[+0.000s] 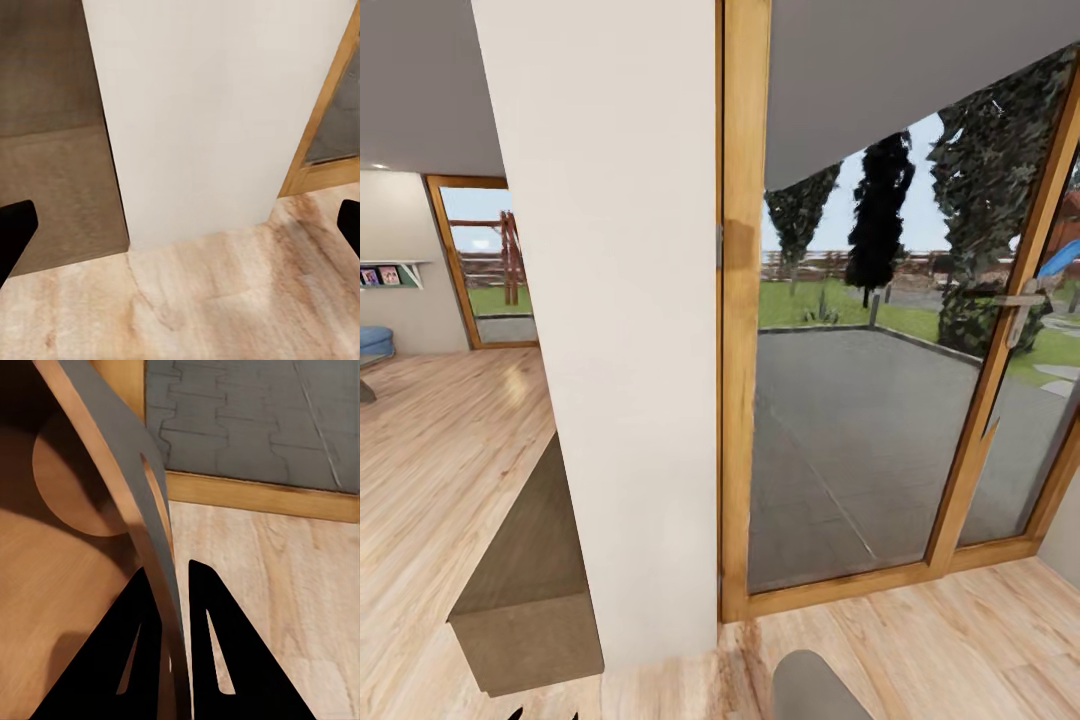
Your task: Put the three can of soda from the living room inside the tash can in the kitchen.
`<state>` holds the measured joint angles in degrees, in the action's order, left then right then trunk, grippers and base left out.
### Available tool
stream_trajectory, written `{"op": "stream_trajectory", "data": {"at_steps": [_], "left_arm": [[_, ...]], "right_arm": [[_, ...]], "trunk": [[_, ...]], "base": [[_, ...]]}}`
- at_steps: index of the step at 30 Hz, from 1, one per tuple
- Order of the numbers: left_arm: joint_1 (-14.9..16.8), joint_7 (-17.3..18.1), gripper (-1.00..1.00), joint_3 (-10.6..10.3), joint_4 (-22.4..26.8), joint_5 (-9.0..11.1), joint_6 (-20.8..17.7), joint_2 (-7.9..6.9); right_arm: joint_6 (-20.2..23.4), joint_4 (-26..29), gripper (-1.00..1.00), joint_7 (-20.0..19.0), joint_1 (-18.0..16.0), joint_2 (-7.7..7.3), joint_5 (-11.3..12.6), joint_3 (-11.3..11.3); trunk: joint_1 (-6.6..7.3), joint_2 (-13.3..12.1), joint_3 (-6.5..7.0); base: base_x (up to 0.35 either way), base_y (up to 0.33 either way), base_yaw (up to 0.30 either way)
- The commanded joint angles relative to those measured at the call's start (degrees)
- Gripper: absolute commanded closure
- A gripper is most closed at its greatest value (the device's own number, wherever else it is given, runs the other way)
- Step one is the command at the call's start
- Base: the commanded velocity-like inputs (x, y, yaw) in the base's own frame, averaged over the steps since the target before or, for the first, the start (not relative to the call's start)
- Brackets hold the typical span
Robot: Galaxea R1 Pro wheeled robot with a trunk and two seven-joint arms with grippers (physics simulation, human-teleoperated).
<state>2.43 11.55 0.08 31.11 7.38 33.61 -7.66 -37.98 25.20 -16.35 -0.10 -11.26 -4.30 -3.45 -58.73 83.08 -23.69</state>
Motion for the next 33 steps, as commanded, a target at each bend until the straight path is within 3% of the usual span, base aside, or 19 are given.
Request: {"op": "stream_trajectory", "data": {"at_steps": [1,23,33], "left_arm": [[0.0,0.0,-1.00,0.0,0.0,0.0,0.1,0.02],[-0.1,0.0,-1.00,0.0,-1.7,-0.3,0.4,0.10],[-0.1,-0.1,-1.00,0.0,-1.7,-0.3,0.3,0.19]], "right_arm": [[0.0,0.1,1.00,-0.4,0.0,0.01,0.4,-0.2],[0.4,0.1,1.00,0.5,0.0,0.22,0.5,-0.2],[0.5,0.1,1.00,0.7,0.0,0.51,0.5,-0.2]], "trunk": [[0.00,0.0,0.01],[0.00,0.0,0.00],[0.00,0.0,-0.40]], "base": [[0.000,0.000,0.000],[-0.277,0.064,0.002],[-0.321,0.077,0.158]]}}
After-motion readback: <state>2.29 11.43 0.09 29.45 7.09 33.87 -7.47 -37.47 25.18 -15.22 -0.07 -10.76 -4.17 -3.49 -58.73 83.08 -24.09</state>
